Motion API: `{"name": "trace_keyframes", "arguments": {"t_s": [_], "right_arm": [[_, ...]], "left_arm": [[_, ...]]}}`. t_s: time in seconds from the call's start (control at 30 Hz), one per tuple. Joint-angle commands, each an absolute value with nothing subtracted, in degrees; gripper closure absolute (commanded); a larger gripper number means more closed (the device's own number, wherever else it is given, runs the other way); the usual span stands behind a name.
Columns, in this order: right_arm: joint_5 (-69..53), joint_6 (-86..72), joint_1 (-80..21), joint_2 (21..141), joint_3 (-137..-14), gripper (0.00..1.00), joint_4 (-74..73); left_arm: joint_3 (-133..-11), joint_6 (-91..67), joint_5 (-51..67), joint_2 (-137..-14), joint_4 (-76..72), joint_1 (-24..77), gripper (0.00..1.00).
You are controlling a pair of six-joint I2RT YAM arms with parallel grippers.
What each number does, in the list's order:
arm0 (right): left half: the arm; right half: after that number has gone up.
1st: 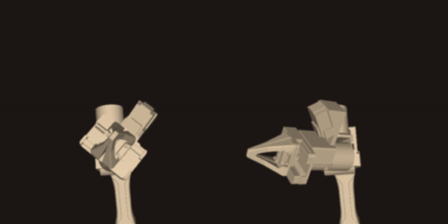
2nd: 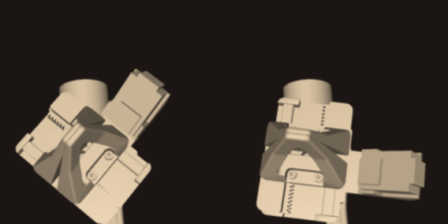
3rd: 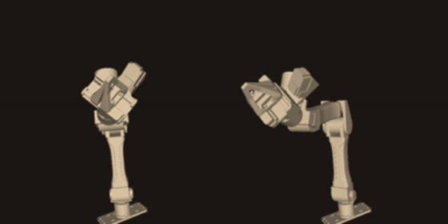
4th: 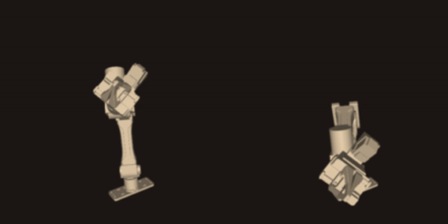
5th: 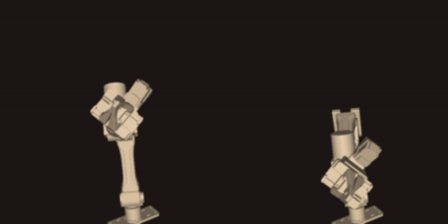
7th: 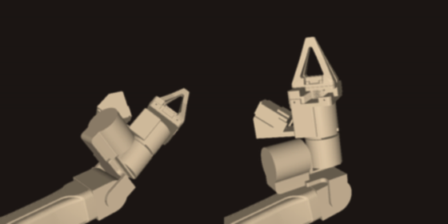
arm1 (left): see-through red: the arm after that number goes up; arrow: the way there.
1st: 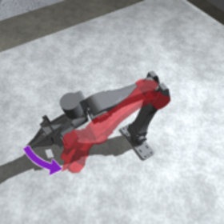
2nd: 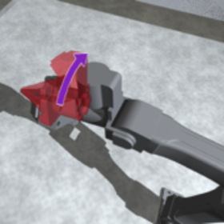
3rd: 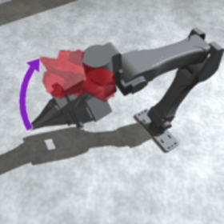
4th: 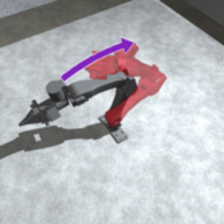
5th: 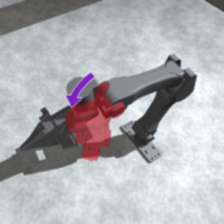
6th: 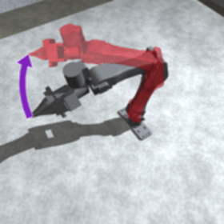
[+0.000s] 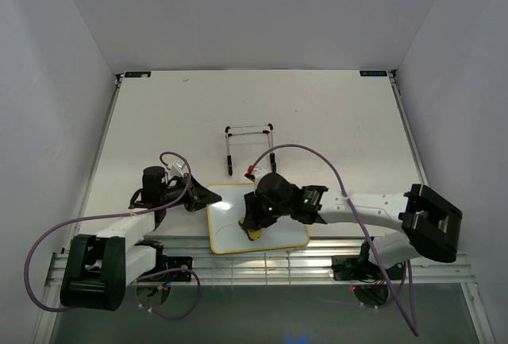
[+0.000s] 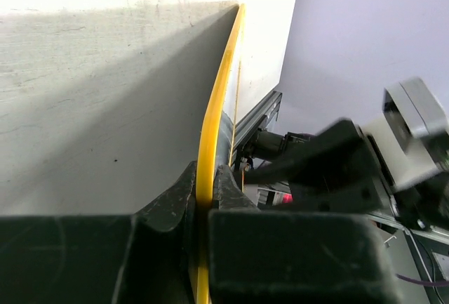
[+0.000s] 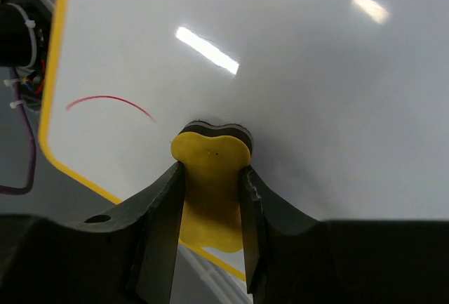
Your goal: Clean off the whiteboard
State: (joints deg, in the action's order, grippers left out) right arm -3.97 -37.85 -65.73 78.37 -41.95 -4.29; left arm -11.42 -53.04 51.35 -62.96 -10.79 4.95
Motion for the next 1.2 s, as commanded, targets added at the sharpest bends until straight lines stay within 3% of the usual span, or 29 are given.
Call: {"name": "trace_keyframes", "arguments": {"t_s": [0.0, 0.23, 0.67, 1.03, 1.17], "right_arm": [[-5.4, -39.6, -72.7, 88.5, -49.1, 0.83, -6.4], [-3.4, -37.8, -75.9, 96.6, -58.8, 0.83, -10.7], [9.6, -36.6, -70.1, 85.9, -47.5, 0.83, -21.3], [6.8, -30.6, -79.5, 102.4, -72.3, 0.84, -26.9], [6.3, -30.4, -81.2, 105.0, -75.1, 0.84, -27.7]], "left_arm": [[-11.4, -55.4, 36.1, -62.4, -8.4, 4.7, 1.00], [-13.8, -54.5, 37.0, -64.7, -8.5, 6.0, 1.00], [-13.0, -53.7, 36.9, -65.6, -8.9, 7.0, 1.00], [-12.8, -54.3, 36.6, -65.1, -9.1, 7.9, 1.00], [-12.6, -54.5, 36.7, -65.0, -9.1, 8.2, 1.00]]}}
